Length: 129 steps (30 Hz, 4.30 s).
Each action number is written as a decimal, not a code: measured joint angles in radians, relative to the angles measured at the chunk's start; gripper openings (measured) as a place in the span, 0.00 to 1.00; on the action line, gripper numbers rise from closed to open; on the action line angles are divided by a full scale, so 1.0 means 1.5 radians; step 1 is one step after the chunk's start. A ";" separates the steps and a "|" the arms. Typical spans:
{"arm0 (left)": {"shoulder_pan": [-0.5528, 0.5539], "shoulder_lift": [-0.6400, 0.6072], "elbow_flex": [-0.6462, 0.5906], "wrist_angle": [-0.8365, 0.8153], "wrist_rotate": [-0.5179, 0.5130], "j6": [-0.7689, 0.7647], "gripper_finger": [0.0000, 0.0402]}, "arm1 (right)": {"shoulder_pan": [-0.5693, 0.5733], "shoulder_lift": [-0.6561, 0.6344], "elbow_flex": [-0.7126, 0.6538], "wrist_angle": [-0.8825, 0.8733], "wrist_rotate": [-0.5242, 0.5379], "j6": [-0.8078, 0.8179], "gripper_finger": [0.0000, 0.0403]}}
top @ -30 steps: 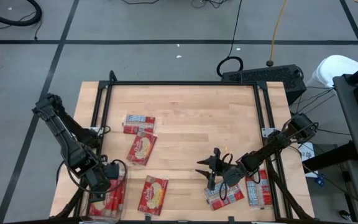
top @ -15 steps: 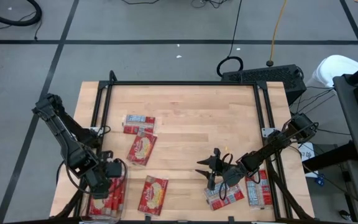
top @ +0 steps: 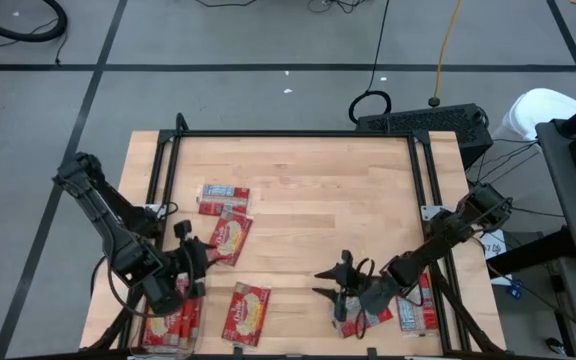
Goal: Sort popcorn bags into baskets
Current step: Put the popcorn bag into the transparent bin
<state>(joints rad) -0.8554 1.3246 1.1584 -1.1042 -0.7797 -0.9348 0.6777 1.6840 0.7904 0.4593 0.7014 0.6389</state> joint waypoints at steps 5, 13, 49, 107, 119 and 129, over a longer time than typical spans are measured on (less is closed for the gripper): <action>0.017 0.033 0.000 0.071 -0.070 0.007 0.36 | 0.003 0.000 0.115 -0.226 -0.034 0.047 0.42; 0.042 0.134 0.000 0.283 -0.107 0.098 0.36 | 0.053 0.000 0.262 -0.476 -0.070 0.128 0.42; 0.080 0.304 0.000 0.703 -0.032 0.394 0.36 | 0.249 0.000 0.168 -0.788 -0.383 0.473 0.51; 0.127 0.302 -0.037 0.609 -0.019 0.256 0.36 | -0.051 -0.004 0.066 -0.200 0.018 -0.029 0.00; 0.116 0.217 -0.285 1.004 -0.005 0.238 0.39 | -0.080 -0.006 0.066 -0.118 -0.002 -0.124 0.00; 0.119 0.228 -0.345 1.123 0.056 0.241 0.50 | -0.037 -0.001 0.066 -0.118 -0.120 0.025 0.05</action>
<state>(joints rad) -0.6767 1.6661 0.6407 0.5800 -0.6952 -0.5726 0.6225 1.6831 0.8902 0.2825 0.5220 0.6768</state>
